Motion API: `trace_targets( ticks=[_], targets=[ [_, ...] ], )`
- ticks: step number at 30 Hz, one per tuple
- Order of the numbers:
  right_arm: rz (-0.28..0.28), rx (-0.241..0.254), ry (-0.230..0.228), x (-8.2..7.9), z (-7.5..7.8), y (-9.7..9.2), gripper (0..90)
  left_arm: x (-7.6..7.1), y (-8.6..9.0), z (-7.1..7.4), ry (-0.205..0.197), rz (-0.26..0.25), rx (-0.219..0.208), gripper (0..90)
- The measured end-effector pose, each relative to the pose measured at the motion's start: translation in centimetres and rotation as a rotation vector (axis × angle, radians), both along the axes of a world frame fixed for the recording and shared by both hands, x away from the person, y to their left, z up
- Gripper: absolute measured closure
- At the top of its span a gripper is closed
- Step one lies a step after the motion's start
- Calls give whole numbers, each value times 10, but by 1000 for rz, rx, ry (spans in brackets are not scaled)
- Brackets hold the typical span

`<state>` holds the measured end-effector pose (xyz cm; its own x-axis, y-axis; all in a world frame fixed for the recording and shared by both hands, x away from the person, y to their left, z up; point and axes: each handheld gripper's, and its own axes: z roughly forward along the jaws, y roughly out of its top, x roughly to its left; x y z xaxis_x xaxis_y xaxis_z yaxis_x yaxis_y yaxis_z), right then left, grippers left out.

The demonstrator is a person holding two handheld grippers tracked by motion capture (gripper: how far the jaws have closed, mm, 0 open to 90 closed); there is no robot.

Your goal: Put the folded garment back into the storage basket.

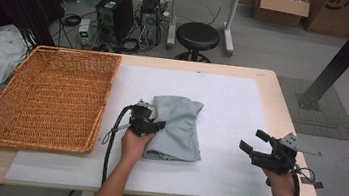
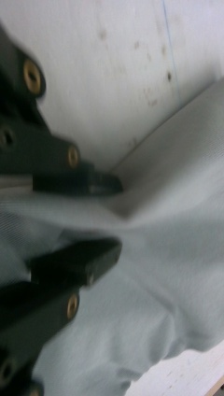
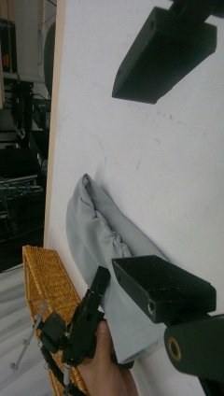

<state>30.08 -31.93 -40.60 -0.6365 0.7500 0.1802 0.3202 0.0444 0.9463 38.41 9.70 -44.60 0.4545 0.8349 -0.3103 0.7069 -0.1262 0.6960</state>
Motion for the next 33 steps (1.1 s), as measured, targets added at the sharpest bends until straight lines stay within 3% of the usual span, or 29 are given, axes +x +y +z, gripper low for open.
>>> trace_targets(
  ticks=[5, 11, 18, 21, 26, 33],
  targets=[
    [2, 5, -5, -2, 2, -1, 151, 2, 6, 1, 31, 12, -51, 777],
    [-2, 12, -8, -5, 2, -5, 152, -1, 15, 10, -17, -15, -119, 780],
    [-9, 22, -3, -8, -2, -7, 152, -8, 25, 23, -63, -32, -151, 783],
    [-5, 24, 1, -7, -4, -6, 152, -10, 24, 35, -79, -73, -132, 785],
    [-1, 29, 3, -7, -5, -5, 152, -12, 24, 61, -123, -97, -144, 787],
    [-2, 39, 2, -6, -5, -5, 152, -15, 27, 89, -177, -125, -104, 787]
  ],
)
